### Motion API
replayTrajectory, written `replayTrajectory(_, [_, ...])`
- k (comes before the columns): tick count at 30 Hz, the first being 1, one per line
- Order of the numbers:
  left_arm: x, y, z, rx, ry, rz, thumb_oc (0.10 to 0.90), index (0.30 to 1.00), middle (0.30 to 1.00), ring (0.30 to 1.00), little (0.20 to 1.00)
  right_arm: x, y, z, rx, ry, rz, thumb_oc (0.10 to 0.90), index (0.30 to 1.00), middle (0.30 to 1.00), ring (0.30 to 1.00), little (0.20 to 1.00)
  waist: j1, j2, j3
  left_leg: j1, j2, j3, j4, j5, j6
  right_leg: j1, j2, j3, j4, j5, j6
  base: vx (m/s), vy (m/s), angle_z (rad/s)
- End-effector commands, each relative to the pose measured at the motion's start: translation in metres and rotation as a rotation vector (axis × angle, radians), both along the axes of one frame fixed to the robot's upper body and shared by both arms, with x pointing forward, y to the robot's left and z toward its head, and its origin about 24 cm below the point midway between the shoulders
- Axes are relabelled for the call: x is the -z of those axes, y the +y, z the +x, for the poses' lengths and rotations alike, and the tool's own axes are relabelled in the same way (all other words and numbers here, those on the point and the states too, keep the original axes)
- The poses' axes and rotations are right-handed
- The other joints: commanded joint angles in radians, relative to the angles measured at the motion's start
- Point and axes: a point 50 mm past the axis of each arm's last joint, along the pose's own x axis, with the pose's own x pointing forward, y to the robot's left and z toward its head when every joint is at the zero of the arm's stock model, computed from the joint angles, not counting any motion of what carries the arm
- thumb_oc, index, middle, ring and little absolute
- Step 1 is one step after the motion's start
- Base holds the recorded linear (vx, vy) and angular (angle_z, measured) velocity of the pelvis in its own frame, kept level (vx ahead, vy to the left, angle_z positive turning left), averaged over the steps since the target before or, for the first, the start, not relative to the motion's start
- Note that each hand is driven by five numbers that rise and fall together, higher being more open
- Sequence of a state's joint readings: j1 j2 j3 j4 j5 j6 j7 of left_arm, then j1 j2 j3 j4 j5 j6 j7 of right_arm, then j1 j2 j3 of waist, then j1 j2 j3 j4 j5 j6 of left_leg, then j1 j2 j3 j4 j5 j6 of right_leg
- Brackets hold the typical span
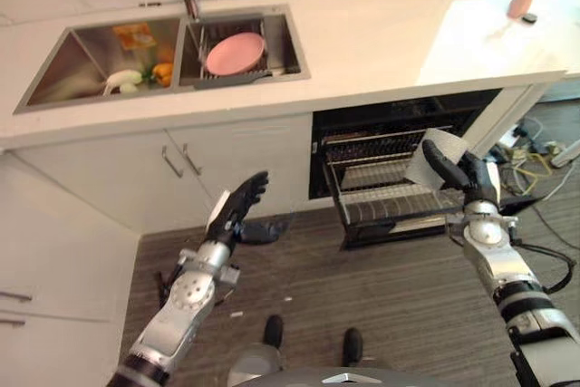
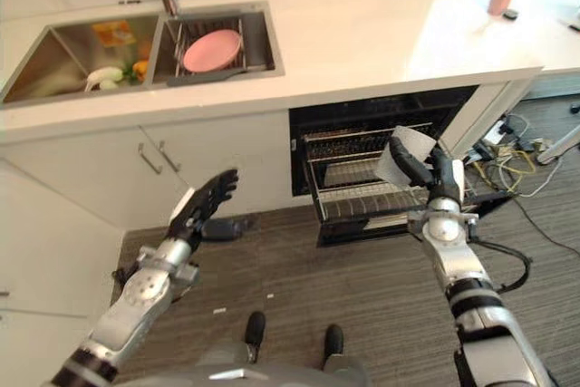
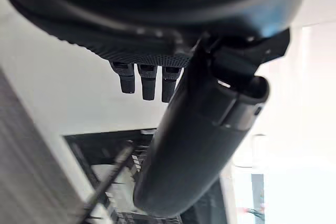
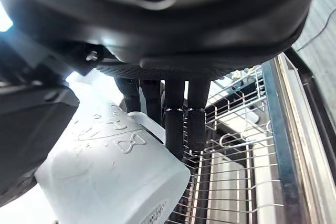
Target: Place the dishes in the dishwasher.
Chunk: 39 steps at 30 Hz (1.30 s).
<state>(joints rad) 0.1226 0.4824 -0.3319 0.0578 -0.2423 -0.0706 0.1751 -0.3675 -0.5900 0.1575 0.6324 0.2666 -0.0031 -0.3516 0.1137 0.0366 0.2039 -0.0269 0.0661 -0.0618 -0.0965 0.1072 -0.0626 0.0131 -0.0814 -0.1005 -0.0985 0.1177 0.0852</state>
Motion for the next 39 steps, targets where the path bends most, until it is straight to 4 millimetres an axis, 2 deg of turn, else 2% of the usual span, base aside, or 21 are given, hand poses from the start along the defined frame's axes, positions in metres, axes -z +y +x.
replayTrajectory(1, [-0.030, 0.002, 0.020, -0.022, -0.192, -0.005, 0.800, 0.900, 0.900, 0.900, 0.900, -0.083, 0.034, 0.051, -0.154, -0.247, -0.180, 0.400, 0.300, 0.300, 0.300, 0.300, 0.030, -0.066, 0.024, -0.004, 0.015, 0.094, 0.014, -0.044, -0.046, -0.002, -0.073, -0.009, 0.054, -0.081, 0.077, -0.02, 0.009, 0.06])
replayTrajectory(2, [-0.030, 0.002, 0.020, -0.024, -0.194, -0.007, 0.800, 0.900, 0.900, 0.900, 0.900, -0.084, 0.034, 0.052, -0.156, -0.249, -0.182, 0.400, 0.300, 0.300, 0.300, 0.300, 0.028, -0.065, 0.024, -0.007, 0.015, 0.094, 0.014, -0.044, -0.046, -0.004, -0.073, -0.009, 0.054, -0.081, 0.077, -0.04, 0.010, 0.08])
replayTrajectory(3, [-0.012, 0.006, 0.011, -0.040, -0.115, 0.007, 0.800, 0.900, 0.900, 0.900, 0.900, -0.089, 0.026, 0.061, -0.121, -0.204, -0.230, 0.400, 0.300, 0.300, 0.300, 0.300, 0.045, -0.060, 0.039, -0.035, 0.015, 0.088, 0.013, -0.032, -0.052, -0.022, -0.074, -0.017, 0.046, -0.072, 0.077, -0.01, 0.015, 0.14])
replayTrajectory(5, [0.000, 0.012, 0.004, -0.046, -0.064, 0.050, 0.800, 0.900, 0.900, 0.900, 0.900, -0.102, 0.019, 0.073, -0.100, -0.167, -0.290, 0.400, 0.300, 0.300, 0.300, 0.300, 0.056, -0.055, 0.052, -0.056, 0.015, 0.082, 0.009, -0.025, -0.056, -0.037, -0.073, -0.024, 0.036, -0.065, 0.078, 0.01, 0.027, 0.14])
replayTrajectory(7, [0.006, 0.014, 0.001, -0.055, -0.037, 0.057, 0.800, 0.900, 0.900, 0.900, 0.900, -0.104, 0.018, 0.076, -0.097, -0.140, -0.316, 0.400, 0.300, 0.300, 0.300, 0.300, 0.060, -0.054, 0.058, -0.065, 0.014, 0.081, 0.009, -0.022, -0.057, -0.045, -0.073, -0.023, 0.034, -0.062, 0.079, 0.01, 0.025, 0.15])
replayTrajectory(9, [0.022, 0.015, -0.004, -0.082, 0.029, 0.057, 0.800, 0.900, 0.900, 0.900, 0.900, -0.110, 0.007, 0.083, -0.068, -0.052, -0.378, 0.400, 0.300, 0.300, 0.300, 0.300, 0.076, -0.048, 0.072, -0.087, 0.009, 0.076, 0.009, -0.017, -0.060, -0.054, -0.076, -0.027, 0.026, -0.060, 0.080, 0.00, 0.029, 0.19])
replayTrajectory(16, [0.035, 0.012, -0.005, -0.090, 0.079, 0.069, 0.800, 0.900, 0.900, 0.900, 0.900, -0.106, -0.016, 0.078, 0.028, 0.060, -0.420, 0.400, 0.300, 0.300, 0.300, 0.300, 0.100, -0.029, 0.081, -0.115, -0.004, 0.042, 0.009, -0.013, -0.061, -0.058, -0.080, -0.052, 0.024, -0.067, 0.082, 0.01, 0.002, 0.17])
replayTrajectory(17, [0.038, 0.013, -0.005, -0.094, 0.091, 0.075, 0.800, 0.900, 0.900, 0.900, 0.900, -0.107, -0.019, 0.077, 0.052, 0.061, -0.412, 0.483, 0.425, 0.425, 0.425, 0.425, 0.103, -0.027, 0.079, -0.115, -0.007, 0.037, 0.009, -0.013, -0.060, -0.055, -0.081, -0.056, 0.023, -0.068, 0.082, 0.02, 0.000, 0.15])
replayTrajectory(18, [0.041, 0.013, -0.005, -0.099, 0.099, 0.079, 0.800, 0.900, 0.900, 0.900, 0.900, -0.105, -0.021, 0.076, 0.059, 0.068, -0.409, 0.800, 0.900, 0.900, 0.900, 0.900, 0.104, -0.027, 0.077, -0.114, -0.009, 0.032, 0.009, -0.014, -0.060, -0.053, -0.081, -0.059, 0.023, -0.069, 0.083, 0.02, 0.005, 0.14])
replayTrajectory(23, [0.060, 0.016, -0.011, -0.136, 0.193, 0.099, 0.800, 0.900, 0.900, 0.900, 0.900, -0.094, -0.027, 0.070, 0.083, 0.114, -0.388, 0.800, 0.900, 0.900, 0.900, 0.900, 0.101, -0.033, 0.061, -0.099, -0.012, 0.024, 0.009, -0.023, -0.056, -0.034, -0.086, -0.066, 0.024, -0.076, 0.086, 0.01, 0.002, 0.03])
replayTrajectory(28, [0.069, 0.017, -0.014, -0.138, 0.237, 0.114, 0.800, 0.900, 0.900, 0.900, 0.900, -0.089, -0.023, 0.070, 0.067, 0.094, -0.341, 0.800, 0.900, 0.900, 0.900, 0.900, 0.093, -0.039, 0.050, -0.081, -0.009, 0.028, 0.009, -0.029, -0.054, -0.022, -0.087, -0.063, 0.024, -0.078, 0.086, 0.01, 0.000, 0.02])
replayTrajectory(29, [0.078, 0.021, -0.018, -0.158, 0.286, 0.131, 0.800, 0.900, 0.900, 0.900, 0.900, -0.081, -0.014, 0.071, 0.042, 0.055, -0.257, 0.800, 0.900, 0.900, 0.900, 0.900, 0.081, -0.046, 0.043, -0.069, -0.006, 0.035, 0.009, -0.032, -0.053, -0.016, -0.085, -0.057, 0.026, -0.078, 0.085, 0.00, 0.000, 0.00])
replayTrajectory(32, [0.096, 0.027, -0.031, -0.182, 0.389, 0.164, 0.800, 0.900, 0.900, 0.900, 0.900, -0.069, 0.013, 0.074, -0.077, -0.010, -0.156, 0.800, 0.900, 0.900, 0.900, 0.900, 0.057, -0.064, 0.026, -0.039, 0.004, 0.061, 0.010, -0.042, -0.050, -0.008, -0.081, -0.035, 0.032, -0.081, 0.084, 0.01, -0.009, -0.06])
replayTrajectory(34, [0.102, 0.029, -0.036, -0.205, 0.425, 0.161, 0.800, 0.900, 0.900, 0.900, 0.900, -0.068, 0.021, 0.075, -0.120, -0.016, -0.156, 0.800, 0.900, 0.900, 0.900, 0.900, 0.052, -0.070, 0.021, -0.029, 0.007, 0.068, 0.009, -0.044, -0.049, -0.007, -0.079, -0.028, 0.035, -0.082, 0.083, 0.01, -0.032, -0.26])
replayTrajectory(36, [0.121, 0.036, -0.055, -0.291, 0.546, 0.142, 0.800, 0.900, 0.900, 0.900, 0.900, -0.063, 0.037, 0.074, -0.186, -0.046, -0.127, 0.800, 0.900, 0.900, 0.900, 0.900, 0.039, -0.082, 0.007, 0.002, 0.015, 0.089, 0.010, -0.050, -0.046, 0.002, -0.072, -0.010, 0.040, -0.084, 0.079, 0.02, -0.035, -0.34])
replayTrajectory(37, [0.121, 0.036, -0.055, -0.291, 0.546, 0.142, 0.800, 0.900, 0.900, 0.900, 0.900, -0.063, 0.037, 0.074, -0.186, -0.046, -0.127, 0.800, 0.900, 0.900, 0.900, 0.900, 0.039, -0.082, 0.007, 0.002, 0.015, 0.089, 0.010, -0.050, -0.046, 0.002, -0.072, -0.010, 0.040, -0.084, 0.079, 0.01, -0.016, -0.20])
replayTrajectory(39, [0.130, 0.039, -0.066, -0.358, 0.609, 0.118, 0.800, 0.900, 0.900, 0.900, 0.900, -0.061, 0.050, 0.070, -0.236, -0.104, -0.079, 0.800, 0.900, 0.900, 0.900, 0.900, 0.032, -0.087, -0.003, 0.019, 0.020, 0.101, 0.010, -0.052, -0.044, 0.012, -0.068, 0.000, 0.039, -0.085, 0.077, 0.02, -0.020, -0.27])
